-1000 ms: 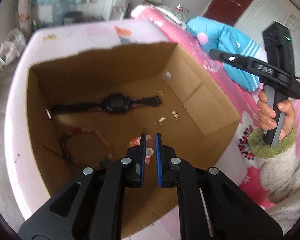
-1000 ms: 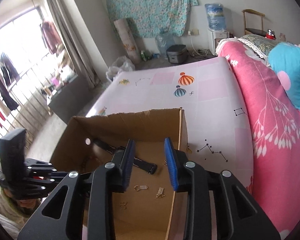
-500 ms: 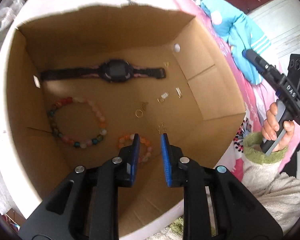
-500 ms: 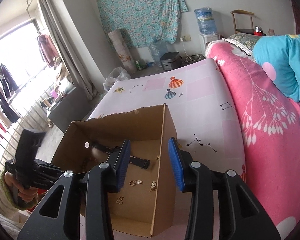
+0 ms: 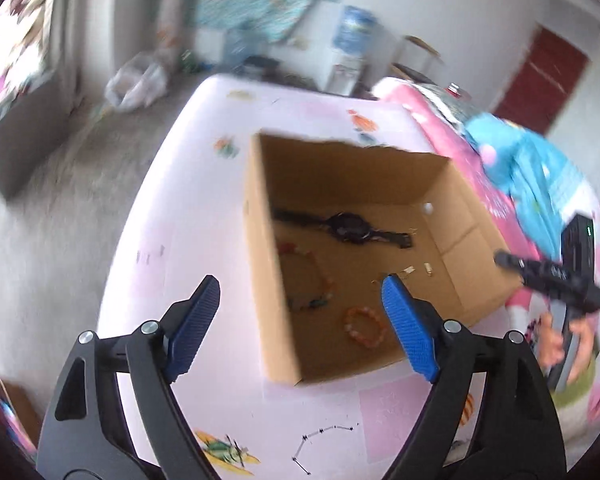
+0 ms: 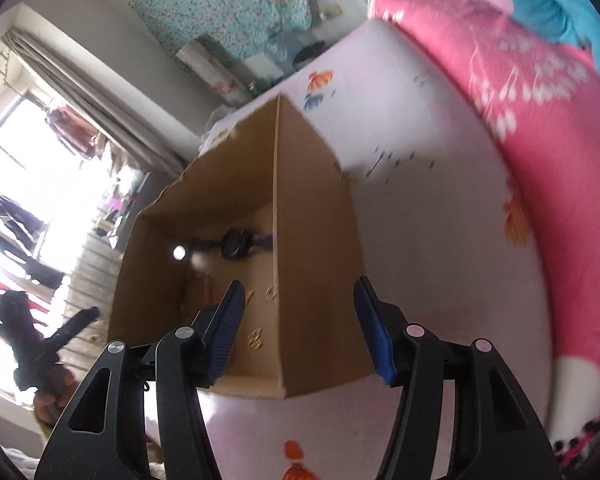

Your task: Organize jewelry

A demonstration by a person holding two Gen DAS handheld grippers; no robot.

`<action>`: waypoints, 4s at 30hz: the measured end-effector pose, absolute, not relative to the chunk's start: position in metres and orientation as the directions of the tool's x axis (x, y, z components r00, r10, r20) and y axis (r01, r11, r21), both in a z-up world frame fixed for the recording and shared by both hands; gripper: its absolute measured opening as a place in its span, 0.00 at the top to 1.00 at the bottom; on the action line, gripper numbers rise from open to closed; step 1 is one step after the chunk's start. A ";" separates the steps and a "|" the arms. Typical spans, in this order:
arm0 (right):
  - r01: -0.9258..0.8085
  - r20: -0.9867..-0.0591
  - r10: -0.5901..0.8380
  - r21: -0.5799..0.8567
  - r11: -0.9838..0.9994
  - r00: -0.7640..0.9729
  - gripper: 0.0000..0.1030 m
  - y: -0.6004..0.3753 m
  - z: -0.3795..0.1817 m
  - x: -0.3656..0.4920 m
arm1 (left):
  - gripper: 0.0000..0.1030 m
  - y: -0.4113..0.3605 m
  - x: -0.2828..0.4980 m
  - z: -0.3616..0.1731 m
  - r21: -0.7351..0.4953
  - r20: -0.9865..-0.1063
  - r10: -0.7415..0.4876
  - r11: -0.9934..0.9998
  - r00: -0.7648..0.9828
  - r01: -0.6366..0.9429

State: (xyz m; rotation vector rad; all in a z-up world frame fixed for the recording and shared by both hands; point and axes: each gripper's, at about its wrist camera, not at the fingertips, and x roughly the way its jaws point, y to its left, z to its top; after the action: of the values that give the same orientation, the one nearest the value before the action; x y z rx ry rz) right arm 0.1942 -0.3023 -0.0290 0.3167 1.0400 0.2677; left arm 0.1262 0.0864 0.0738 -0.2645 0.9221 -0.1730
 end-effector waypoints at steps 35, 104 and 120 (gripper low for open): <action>-0.039 -0.830 0.208 0.220 0.975 0.518 0.39 -0.270 -0.026 0.115 | 0.19 0.083 0.066 0.008 -0.554 -0.671 -0.495 0.829 0.553 0.070; 0.036 -0.779 -0.178 -0.196 0.980 0.601 0.07 -0.192 -0.043 0.035 | 0.09 0.012 0.013 0.042 -0.028 -0.832 0.000 0.999 0.555 -0.041; 0.034 -0.783 -0.183 -0.203 0.979 0.595 0.07 -0.193 -0.046 0.036 | 0.09 0.014 0.014 0.041 -0.039 -0.837 -0.008 0.998 0.548 -0.044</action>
State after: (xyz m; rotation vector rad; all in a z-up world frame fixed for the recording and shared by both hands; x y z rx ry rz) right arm 0.0356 -0.1925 -0.0460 -0.1734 0.9265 -0.1270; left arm 0.0137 0.0138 0.0410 -0.0578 0.9912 0.0213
